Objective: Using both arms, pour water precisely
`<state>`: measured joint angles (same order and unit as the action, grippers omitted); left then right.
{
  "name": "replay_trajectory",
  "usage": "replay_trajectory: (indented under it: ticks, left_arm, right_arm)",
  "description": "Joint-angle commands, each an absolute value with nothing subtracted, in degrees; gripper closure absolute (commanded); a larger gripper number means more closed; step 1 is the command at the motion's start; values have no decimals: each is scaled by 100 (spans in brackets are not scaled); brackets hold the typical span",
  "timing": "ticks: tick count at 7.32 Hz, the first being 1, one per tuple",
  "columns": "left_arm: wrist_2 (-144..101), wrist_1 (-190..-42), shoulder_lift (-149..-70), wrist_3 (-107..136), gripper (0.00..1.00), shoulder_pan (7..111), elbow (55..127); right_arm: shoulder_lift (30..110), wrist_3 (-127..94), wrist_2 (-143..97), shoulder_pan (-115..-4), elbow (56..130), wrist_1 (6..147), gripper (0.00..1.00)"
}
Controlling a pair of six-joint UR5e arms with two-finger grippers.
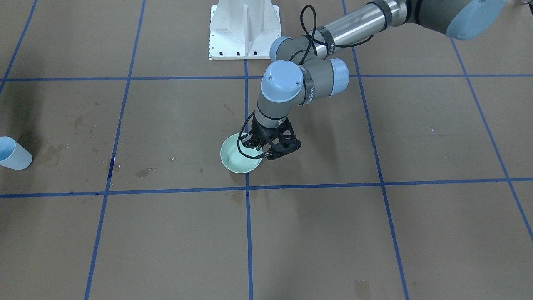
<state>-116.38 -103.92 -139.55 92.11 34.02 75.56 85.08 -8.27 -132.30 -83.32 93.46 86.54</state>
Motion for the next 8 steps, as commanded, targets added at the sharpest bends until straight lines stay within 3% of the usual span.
replay_trajectory:
  ticks: [1,2,3,6,8]
  left_arm:
    - [-11645,-10354,-13948,9045,75,3471,7558]
    - [-11680,-10345,-13931,9027,30,3576,7576]
    - [-11681,-10310,-13931,8992,0,3603,7620]
    - [-12048,-8867,-13939,8407,0,4085,8704]
    - [-12041,-7922,-13922,7868,0,4306,9358]
  right_arm:
    - [8508,-896,-13219,-8332,9361,8675,0]
    - [8551,-896,-13227,-8332,9378,8640,0]
    - [8578,-896,-13228,-8332,9352,8622,0]
    - [8840,-862,-13071,-8341,9849,8675,0]
    - [9576,-896,-12449,-8140,10972,8701,1]
